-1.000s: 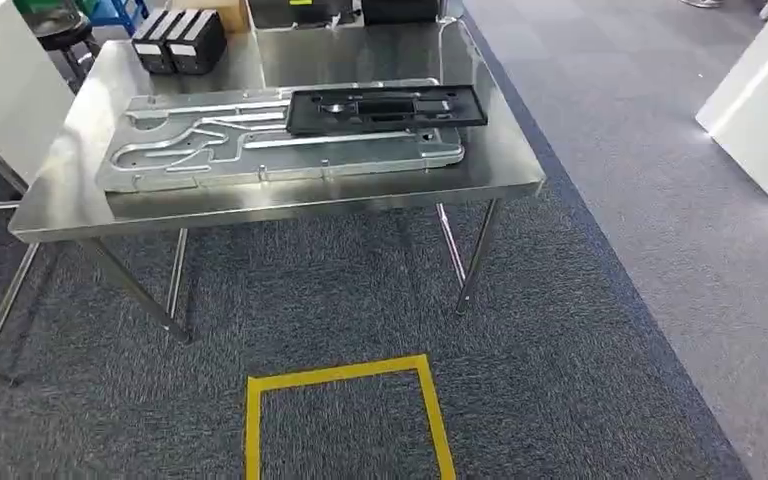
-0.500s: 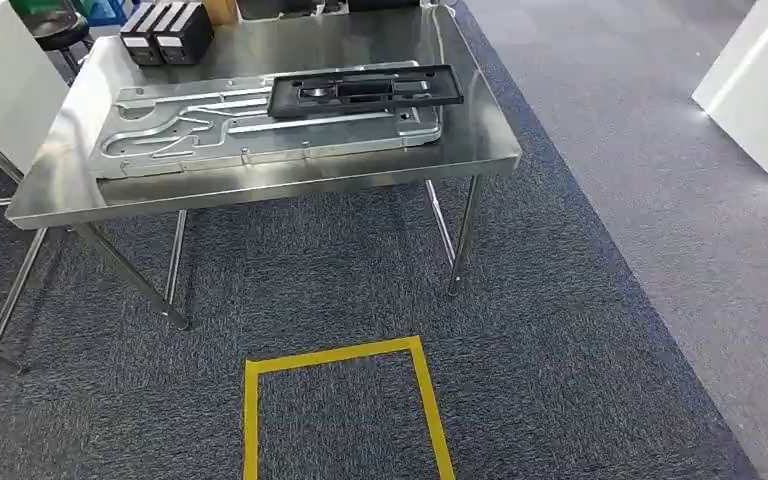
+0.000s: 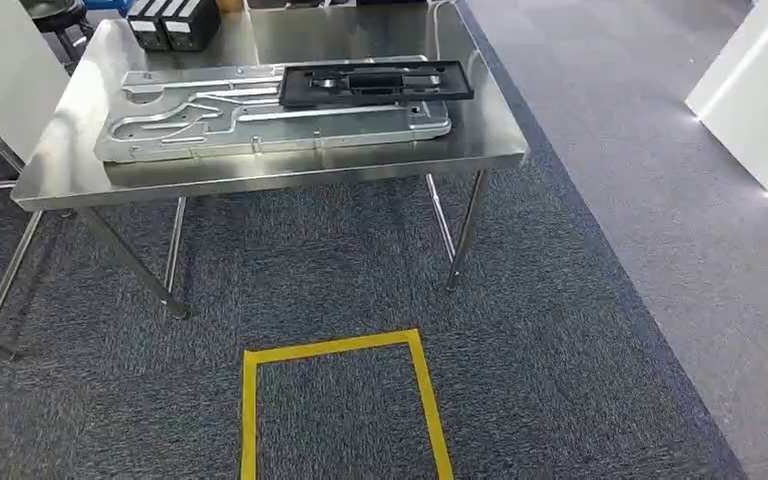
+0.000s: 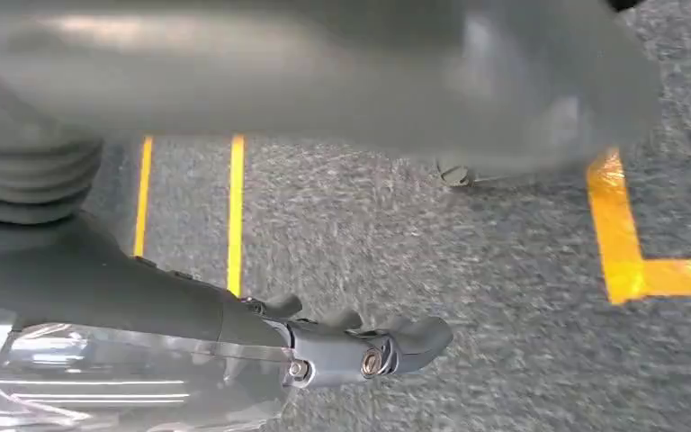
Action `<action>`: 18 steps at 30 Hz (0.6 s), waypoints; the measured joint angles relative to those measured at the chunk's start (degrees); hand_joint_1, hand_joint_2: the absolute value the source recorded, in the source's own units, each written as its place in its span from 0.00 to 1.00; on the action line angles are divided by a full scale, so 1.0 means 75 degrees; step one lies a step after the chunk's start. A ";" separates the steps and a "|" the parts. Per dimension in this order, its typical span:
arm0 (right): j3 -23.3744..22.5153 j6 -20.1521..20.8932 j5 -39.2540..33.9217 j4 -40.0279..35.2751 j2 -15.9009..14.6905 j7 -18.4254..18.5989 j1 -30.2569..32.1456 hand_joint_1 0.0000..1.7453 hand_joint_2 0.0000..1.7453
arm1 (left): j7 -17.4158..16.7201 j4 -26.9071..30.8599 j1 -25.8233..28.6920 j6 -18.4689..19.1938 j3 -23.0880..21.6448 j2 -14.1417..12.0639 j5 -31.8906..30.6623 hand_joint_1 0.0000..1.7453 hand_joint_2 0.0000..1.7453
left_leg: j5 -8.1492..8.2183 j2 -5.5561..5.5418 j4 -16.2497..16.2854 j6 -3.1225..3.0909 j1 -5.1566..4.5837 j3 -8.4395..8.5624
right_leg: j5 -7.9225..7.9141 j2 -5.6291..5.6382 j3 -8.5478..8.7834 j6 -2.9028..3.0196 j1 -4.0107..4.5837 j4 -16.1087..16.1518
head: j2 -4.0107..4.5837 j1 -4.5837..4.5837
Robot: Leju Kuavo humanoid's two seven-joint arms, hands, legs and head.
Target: Take the parts from the cabinet and place them on the table.
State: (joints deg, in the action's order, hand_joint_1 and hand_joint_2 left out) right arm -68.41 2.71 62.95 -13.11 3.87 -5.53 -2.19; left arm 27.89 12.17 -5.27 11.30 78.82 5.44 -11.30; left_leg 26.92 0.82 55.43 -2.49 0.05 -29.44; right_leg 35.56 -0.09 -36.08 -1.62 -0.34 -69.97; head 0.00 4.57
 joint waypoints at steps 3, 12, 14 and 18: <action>-0.0012 0.0020 0.0009 0.0003 0.0000 0.0347 0.0007 0.00 1.00 | -0.0187 0.0000 -0.0001 -0.0079 0.0000 0.0000 0.0000 0.00 0.00 | 0.0014 -0.0003 0.0067 -0.0018 0.0009 -0.0026 | -0.0244 -0.0003 -0.0130 -0.0186 -0.0135 -0.0279 | 0.0000 0.0000; -0.0195 0.0090 -0.0105 0.0035 0.0035 0.0428 -0.0041 0.00 0.00 | -0.0355 0.0000 -0.0025 -0.0084 0.0009 -0.0032 0.0000 0.00 1.00 | 0.0183 -0.0044 0.0423 0.0227 0.0015 -0.0200 | -0.0969 0.0075 0.0693 -0.0119 -0.0195 0.1580 | 0.0000 0.0006; -0.0219 0.0093 -0.0105 0.0035 0.0032 0.0428 -0.0041 0.00 0.00 | -0.0355 0.0000 -0.0026 -0.0076 0.0009 -0.0029 0.0000 0.00 1.00 | 0.0175 -0.0044 0.0409 0.0240 0.0022 -0.0199 | -0.0972 0.0076 0.0687 -0.0104 -0.0179 0.1579 | 0.0000 0.0003; -0.0221 0.0082 -0.0105 0.0038 0.0032 0.0428 -0.0044 0.00 0.00 | -0.0355 0.0000 -0.0028 -0.0073 0.0009 -0.0029 0.0000 0.00 1.00 | 0.0165 -0.0044 0.0401 0.0256 0.0027 -0.0199 | -0.0972 0.0075 0.0686 -0.0100 -0.0173 0.1575 | 0.0000 0.0006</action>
State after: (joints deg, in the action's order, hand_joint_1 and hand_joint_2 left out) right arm -70.07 3.32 62.16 -12.83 4.11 -2.32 -2.52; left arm 25.22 12.17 -5.49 10.75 78.88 5.22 -11.30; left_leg 28.16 0.49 58.43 -0.57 0.25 -30.93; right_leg 28.27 0.47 -30.93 -2.37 -1.64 -58.15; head 0.00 4.61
